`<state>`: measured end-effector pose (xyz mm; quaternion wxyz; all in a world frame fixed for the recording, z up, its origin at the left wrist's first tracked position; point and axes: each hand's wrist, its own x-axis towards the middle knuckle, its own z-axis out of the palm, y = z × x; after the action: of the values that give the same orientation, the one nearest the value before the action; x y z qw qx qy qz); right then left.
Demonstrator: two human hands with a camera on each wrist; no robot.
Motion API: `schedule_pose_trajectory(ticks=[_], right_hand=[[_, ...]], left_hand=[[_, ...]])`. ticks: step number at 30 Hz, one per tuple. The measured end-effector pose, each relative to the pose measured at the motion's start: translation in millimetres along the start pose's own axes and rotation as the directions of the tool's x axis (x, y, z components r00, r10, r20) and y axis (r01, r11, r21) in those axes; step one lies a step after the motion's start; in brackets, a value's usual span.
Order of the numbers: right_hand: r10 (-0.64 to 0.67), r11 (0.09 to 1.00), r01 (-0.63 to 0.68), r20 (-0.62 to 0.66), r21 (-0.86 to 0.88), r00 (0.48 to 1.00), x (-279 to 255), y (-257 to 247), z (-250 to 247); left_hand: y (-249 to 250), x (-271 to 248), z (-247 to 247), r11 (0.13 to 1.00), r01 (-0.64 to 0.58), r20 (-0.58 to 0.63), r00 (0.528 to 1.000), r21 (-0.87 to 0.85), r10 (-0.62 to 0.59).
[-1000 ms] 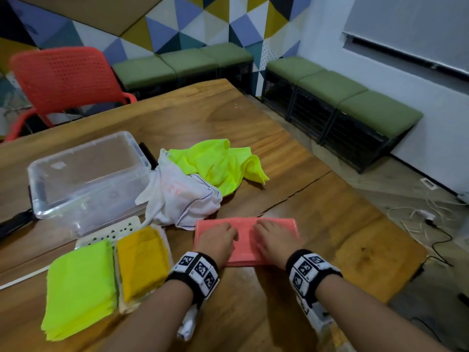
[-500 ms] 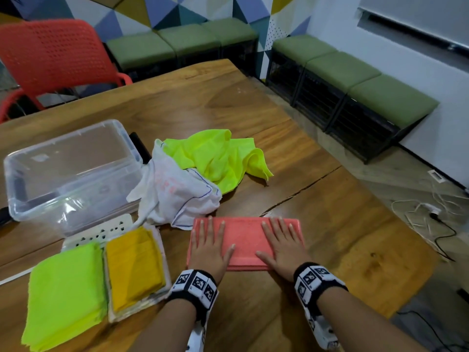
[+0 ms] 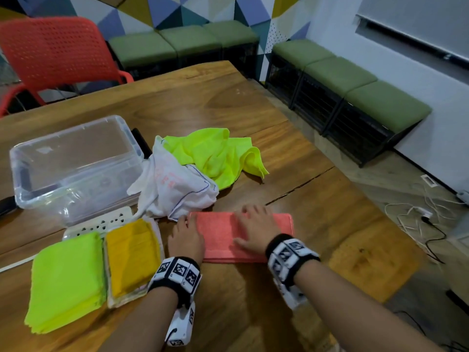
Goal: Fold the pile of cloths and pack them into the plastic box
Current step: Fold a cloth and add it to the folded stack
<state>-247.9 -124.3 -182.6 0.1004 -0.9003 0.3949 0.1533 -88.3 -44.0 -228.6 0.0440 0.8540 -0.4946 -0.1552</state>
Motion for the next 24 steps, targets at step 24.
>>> schedule_pose_trajectory(ticks=[24], right_hand=[[0.324, 0.380, -0.241, 0.115, 0.893, 0.939, 24, 1, 14]], left_hand=[[11, 1, -37, 0.794, 0.193, 0.242, 0.968, -0.576, -0.059]])
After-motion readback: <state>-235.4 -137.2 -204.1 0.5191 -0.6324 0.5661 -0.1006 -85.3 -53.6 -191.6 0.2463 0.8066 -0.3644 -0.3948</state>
